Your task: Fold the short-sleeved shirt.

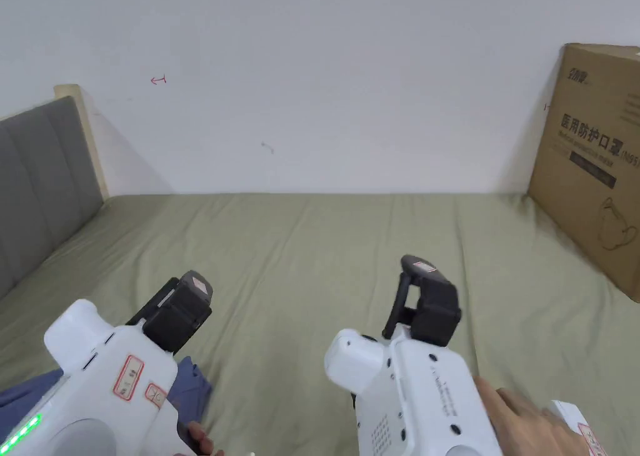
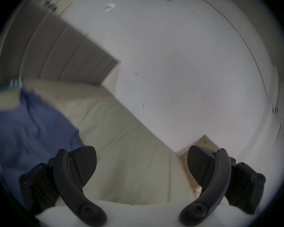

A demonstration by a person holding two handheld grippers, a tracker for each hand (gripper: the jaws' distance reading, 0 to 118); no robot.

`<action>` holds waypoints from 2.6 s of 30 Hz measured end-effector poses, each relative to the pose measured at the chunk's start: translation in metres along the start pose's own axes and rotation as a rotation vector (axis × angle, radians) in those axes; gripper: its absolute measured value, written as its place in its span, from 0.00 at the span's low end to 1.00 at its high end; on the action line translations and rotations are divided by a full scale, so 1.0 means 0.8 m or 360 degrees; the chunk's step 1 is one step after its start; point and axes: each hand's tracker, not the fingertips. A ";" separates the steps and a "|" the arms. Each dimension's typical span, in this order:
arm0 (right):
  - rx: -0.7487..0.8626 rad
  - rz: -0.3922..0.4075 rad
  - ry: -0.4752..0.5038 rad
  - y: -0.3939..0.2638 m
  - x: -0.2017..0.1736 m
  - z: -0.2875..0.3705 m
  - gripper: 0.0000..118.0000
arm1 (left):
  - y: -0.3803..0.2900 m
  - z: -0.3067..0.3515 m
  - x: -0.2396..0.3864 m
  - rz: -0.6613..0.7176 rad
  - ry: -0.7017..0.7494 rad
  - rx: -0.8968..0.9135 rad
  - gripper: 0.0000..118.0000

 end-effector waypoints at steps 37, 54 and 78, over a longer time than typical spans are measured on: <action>-0.0309 -0.1673 -0.0152 -0.079 0.090 0.006 0.00 | -0.013 0.021 0.086 -0.1095 -0.0073 -0.0003 0.00; -0.0174 -0.1758 0.0199 -0.035 0.083 -0.018 0.00 | 0.035 0.044 0.047 -0.1019 0.0110 0.0048 0.00; -0.0044 -0.1710 0.0852 0.085 -0.014 -0.043 0.00 | 0.080 0.061 -0.109 -0.0793 0.0740 -0.0220 0.00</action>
